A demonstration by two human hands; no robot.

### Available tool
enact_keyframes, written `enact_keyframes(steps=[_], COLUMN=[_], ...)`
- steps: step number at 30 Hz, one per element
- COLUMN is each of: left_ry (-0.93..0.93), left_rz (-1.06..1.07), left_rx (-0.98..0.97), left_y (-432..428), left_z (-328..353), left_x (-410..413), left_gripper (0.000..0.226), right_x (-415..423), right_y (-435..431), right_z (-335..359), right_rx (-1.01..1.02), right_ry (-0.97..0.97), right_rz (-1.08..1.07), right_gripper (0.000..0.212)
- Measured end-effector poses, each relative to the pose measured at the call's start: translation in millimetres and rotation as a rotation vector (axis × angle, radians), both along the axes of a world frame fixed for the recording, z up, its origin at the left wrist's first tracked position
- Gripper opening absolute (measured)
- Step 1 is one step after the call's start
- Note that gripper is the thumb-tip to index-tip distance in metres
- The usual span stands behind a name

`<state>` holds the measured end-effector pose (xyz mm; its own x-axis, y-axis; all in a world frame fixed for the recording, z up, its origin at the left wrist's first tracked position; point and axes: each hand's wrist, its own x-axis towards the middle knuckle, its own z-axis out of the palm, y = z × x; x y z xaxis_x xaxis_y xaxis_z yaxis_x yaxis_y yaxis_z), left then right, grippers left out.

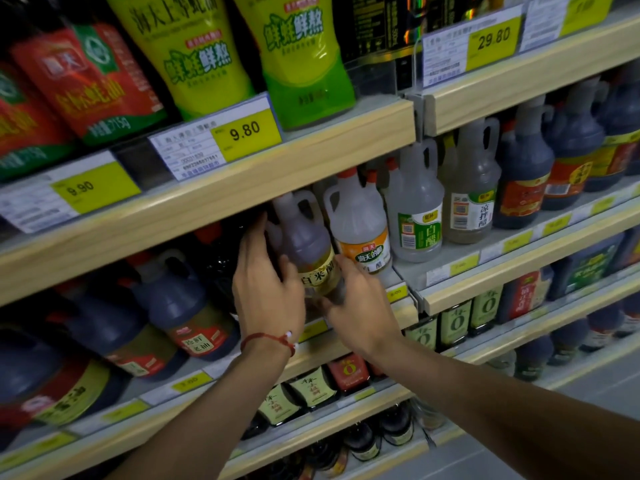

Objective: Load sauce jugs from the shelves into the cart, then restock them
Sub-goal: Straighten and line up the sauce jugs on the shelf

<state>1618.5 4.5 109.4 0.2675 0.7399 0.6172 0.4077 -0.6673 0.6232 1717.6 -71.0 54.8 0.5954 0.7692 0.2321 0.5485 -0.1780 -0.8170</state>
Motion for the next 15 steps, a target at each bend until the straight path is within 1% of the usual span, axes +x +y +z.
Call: enact_keyframes(steps=[3, 6, 8, 11, 15], left_ry=[-0.048, -0.022, 0.01, 0.049, -0.058], left_rz=[-0.015, -0.027, -0.014, -0.032, -0.096], left_rx=[-0.076, -0.219, -0.279, -0.267, -0.317], left_y=[6, 10, 12, 15, 22], left_z=[-2, -3, -6, -12, -11], left_x=[0, 2, 3, 1, -1], left_gripper=[0.07, 0.073, 0.07, 0.062, 0.055], right_x=[-5, -7, -10, -16, -18], right_y=[9, 16, 20, 25, 28], right_z=[-1, -3, -4, -2, -4], right_rx=[-0.023, -0.032, -0.023, -0.002, 0.018], right_ry=[0.02, 0.01, 0.015, 0.044, 0.044], right_rz=[-0.05, -0.118, -0.168, -0.227, -0.269], right_gripper=[0.063, 0.066, 0.065, 0.065, 0.066])
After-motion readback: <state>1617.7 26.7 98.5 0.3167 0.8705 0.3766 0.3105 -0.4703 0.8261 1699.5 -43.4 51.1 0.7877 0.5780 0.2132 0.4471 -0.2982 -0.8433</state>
